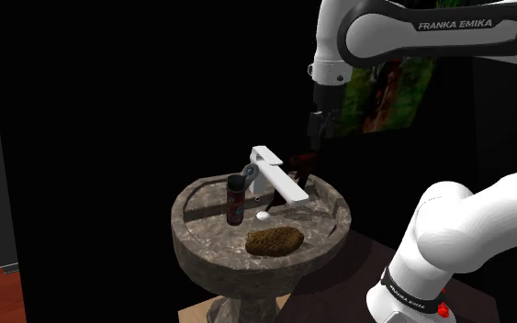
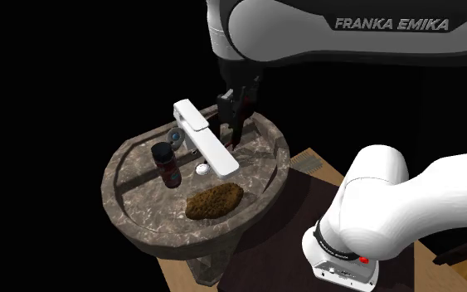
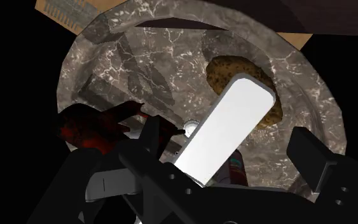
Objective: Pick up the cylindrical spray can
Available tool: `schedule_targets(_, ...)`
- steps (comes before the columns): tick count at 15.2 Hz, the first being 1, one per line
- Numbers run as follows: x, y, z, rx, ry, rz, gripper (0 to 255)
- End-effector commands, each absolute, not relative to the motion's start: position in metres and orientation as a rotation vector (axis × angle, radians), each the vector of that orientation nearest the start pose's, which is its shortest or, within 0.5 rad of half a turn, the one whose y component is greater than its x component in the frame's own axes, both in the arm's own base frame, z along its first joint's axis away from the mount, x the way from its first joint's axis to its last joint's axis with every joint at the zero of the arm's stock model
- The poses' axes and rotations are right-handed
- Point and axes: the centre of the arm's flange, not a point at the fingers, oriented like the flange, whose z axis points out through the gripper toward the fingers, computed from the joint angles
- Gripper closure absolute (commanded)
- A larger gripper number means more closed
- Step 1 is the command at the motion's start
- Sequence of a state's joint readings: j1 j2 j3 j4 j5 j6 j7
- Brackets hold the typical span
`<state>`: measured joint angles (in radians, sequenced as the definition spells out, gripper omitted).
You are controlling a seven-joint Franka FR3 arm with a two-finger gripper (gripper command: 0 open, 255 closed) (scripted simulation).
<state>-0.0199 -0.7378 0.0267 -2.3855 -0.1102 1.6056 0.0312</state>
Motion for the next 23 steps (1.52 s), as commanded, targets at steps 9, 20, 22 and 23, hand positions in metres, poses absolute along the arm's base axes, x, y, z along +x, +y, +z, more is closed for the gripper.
schedule_targets(9,0.381,0.013,0.491,-3.461,-0.362,-0.114,0)
schedule_targets(20,0.465,0.04,0.39,-3.602,-1.009,-0.405,0)
schedule_targets(22,0.481,0.045,0.372,-3.608,-1.138,-0.463,0)
schedule_targets(23,0.489,0.047,0.364,-3.608,-1.204,-0.493,0)
